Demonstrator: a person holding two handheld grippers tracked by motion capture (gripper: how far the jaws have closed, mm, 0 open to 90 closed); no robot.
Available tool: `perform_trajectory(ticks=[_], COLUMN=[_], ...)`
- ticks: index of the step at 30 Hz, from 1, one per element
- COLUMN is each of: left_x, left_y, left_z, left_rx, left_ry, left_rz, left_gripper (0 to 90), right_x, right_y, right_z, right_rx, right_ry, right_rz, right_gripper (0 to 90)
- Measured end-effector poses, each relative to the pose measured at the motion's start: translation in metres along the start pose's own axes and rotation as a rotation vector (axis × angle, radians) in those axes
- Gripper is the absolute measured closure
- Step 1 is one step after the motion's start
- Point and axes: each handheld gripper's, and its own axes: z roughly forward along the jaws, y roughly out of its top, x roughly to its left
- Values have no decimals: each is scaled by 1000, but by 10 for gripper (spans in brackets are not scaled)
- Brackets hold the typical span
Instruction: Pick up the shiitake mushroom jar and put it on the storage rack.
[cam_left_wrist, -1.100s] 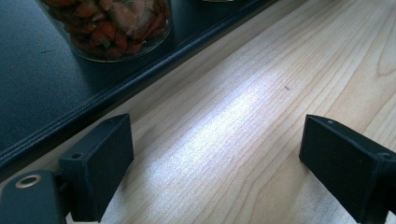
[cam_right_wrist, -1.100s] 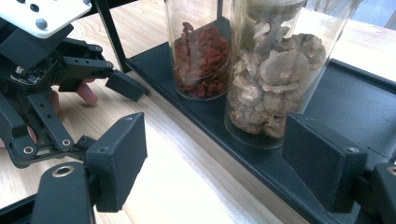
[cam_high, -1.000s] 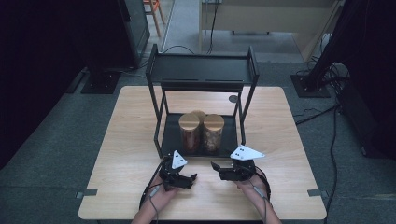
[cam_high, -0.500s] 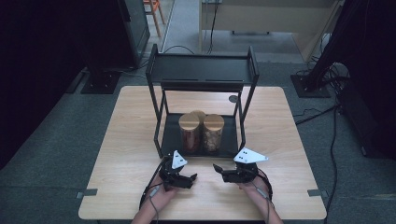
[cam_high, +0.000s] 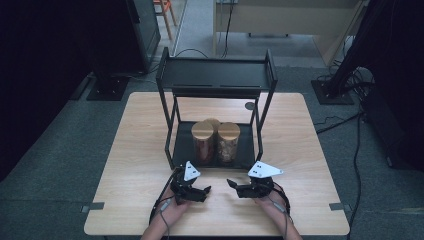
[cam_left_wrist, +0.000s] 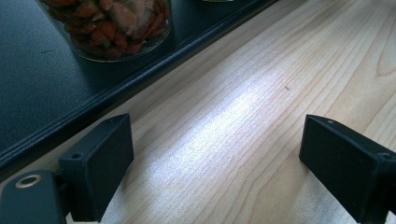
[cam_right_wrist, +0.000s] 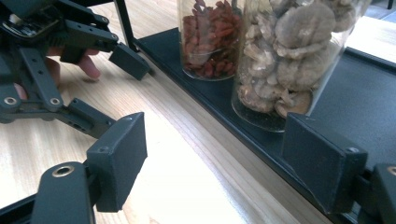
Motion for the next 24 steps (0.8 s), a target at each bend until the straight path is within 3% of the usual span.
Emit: perform_trajectory(ticks=[7, 24], left_x=[0, 0], left_y=[0, 0], left_z=[0, 0], left_rx=[0, 0], left_ry=[0, 0], left_rz=[0, 0], left_gripper=[102, 102], right_x=[-2, -9], right_y=[-3, -9], right_z=[1, 3], right_rx=[0, -5], right_ry=[-4, 7], right_rz=[-14, 14], right_gripper=[222, 222])
